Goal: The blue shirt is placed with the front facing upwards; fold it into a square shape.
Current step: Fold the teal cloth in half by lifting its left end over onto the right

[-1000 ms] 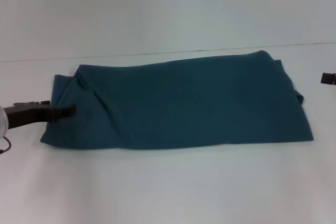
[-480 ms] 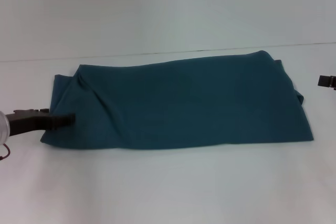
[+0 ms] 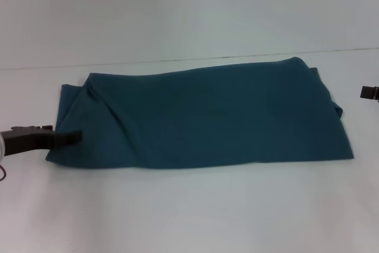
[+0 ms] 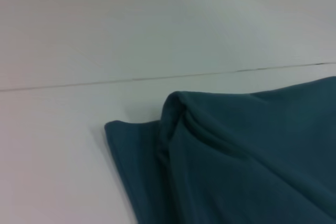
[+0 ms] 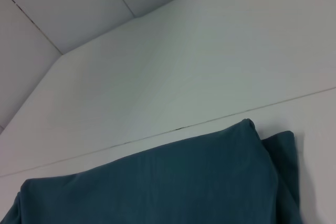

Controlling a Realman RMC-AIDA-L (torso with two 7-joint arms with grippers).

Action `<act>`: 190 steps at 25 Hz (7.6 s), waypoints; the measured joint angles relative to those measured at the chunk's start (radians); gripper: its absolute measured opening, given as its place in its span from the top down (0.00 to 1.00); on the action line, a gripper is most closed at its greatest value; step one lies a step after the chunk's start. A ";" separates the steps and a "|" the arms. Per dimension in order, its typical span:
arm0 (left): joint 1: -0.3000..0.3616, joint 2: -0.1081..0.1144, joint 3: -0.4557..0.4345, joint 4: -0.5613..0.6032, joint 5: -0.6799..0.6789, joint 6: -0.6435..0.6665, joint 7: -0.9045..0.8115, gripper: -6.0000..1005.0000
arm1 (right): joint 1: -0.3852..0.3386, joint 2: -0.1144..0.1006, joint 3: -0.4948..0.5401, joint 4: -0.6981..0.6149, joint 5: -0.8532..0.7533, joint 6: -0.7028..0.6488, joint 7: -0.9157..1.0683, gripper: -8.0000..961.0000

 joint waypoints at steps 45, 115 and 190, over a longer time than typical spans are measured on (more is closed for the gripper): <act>0.000 -0.003 0.034 0.047 0.096 0.032 -0.069 0.99 | 0.001 0.008 -0.002 0.002 -0.082 0.026 0.028 0.24; 0.020 0.000 0.024 0.087 0.094 0.077 -0.082 0.98 | 0.036 0.077 -0.032 0.114 -0.133 0.251 0.021 0.99; 0.059 0.001 -0.047 0.238 -0.032 0.317 -0.275 0.37 | 0.052 0.047 0.005 -0.011 0.167 -0.073 -0.082 0.17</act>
